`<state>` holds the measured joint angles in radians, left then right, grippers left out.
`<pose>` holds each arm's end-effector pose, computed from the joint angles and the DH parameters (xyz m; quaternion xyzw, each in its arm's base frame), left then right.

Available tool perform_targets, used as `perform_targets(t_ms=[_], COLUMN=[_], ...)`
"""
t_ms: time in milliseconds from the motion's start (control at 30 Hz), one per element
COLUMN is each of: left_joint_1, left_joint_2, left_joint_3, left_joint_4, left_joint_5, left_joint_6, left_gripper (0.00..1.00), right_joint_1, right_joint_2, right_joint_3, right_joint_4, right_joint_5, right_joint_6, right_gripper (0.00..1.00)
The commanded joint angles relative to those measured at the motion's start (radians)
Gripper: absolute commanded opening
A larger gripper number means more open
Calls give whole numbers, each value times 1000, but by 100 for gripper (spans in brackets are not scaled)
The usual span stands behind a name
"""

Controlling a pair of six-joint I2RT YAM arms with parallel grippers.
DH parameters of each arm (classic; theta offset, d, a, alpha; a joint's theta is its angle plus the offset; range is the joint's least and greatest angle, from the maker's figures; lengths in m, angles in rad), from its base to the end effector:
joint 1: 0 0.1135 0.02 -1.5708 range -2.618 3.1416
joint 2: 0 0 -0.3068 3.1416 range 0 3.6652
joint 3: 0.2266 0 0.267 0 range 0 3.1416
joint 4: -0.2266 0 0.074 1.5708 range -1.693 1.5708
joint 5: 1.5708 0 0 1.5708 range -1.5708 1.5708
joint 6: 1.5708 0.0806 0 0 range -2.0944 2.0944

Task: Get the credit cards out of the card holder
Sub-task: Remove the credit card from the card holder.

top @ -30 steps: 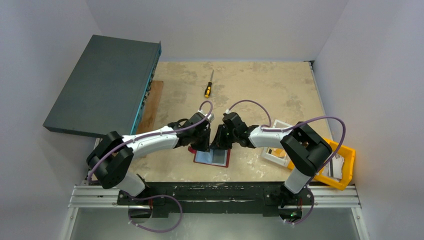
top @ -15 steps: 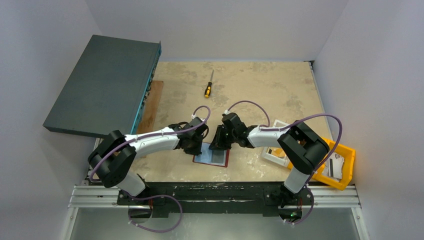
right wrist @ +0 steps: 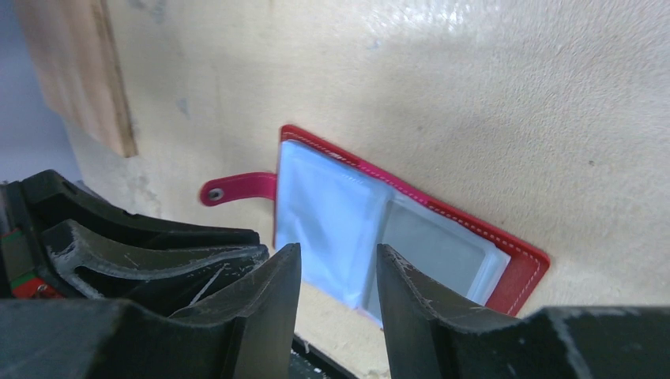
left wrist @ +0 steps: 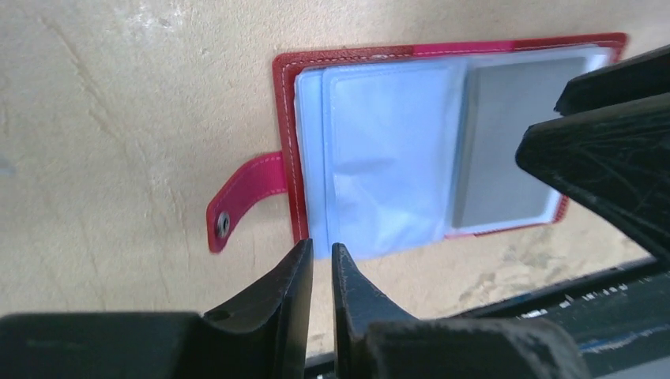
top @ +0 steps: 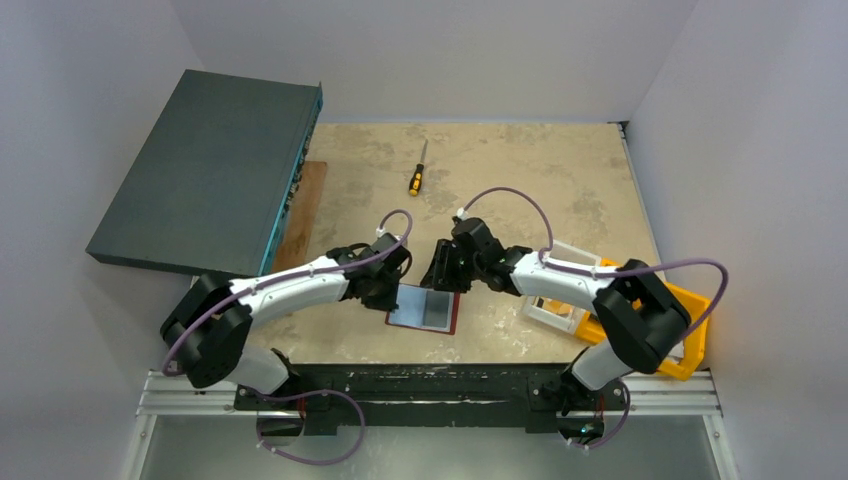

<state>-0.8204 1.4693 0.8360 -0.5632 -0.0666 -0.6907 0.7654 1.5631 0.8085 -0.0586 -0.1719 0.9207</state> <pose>0.2021 -0.2089 0.1694 0.0575 0.9803 -0.1037 0.1578 0.2455 0.2550 0.1743 0.0402 0.9254 0.3282 0.1855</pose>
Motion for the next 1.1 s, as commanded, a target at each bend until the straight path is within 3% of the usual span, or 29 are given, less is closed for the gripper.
perform_targets(t_ms=[0, 100, 233, 533, 833, 933, 1067], left_joint_1=[-2, -5, -5, -3, 5, 7, 6], left_joint_2=[-93, -96, -25, 161, 207, 222, 237], left_joint_3=[70, 99, 133, 130, 90, 85, 87], left_joint_4=[-54, -26, 45, 179, 191, 200, 202], left_joint_5=[19, 90, 176, 259, 239, 243, 242], left_joint_6=[24, 37, 30, -14, -36, -37, -33], left_gripper=[18, 27, 28, 17, 6, 0, 0], right_joint_1=[1, 2, 1, 1, 1, 1, 3], right_joint_2=[-97, -122, -147, -140, -84, -73, -65], right_joint_3=[-1, -49, -106, -144, -134, -132, -131], right_joint_4=[-97, -104, -88, -61, -32, -24, -15], right_joint_5=[88, 86, 88, 83, 77, 68, 55], right_joint_6=[-33, -21, 2, 12, 6, 6, 6], right_gripper=[41, 41, 41, 39, 23, 23, 25])
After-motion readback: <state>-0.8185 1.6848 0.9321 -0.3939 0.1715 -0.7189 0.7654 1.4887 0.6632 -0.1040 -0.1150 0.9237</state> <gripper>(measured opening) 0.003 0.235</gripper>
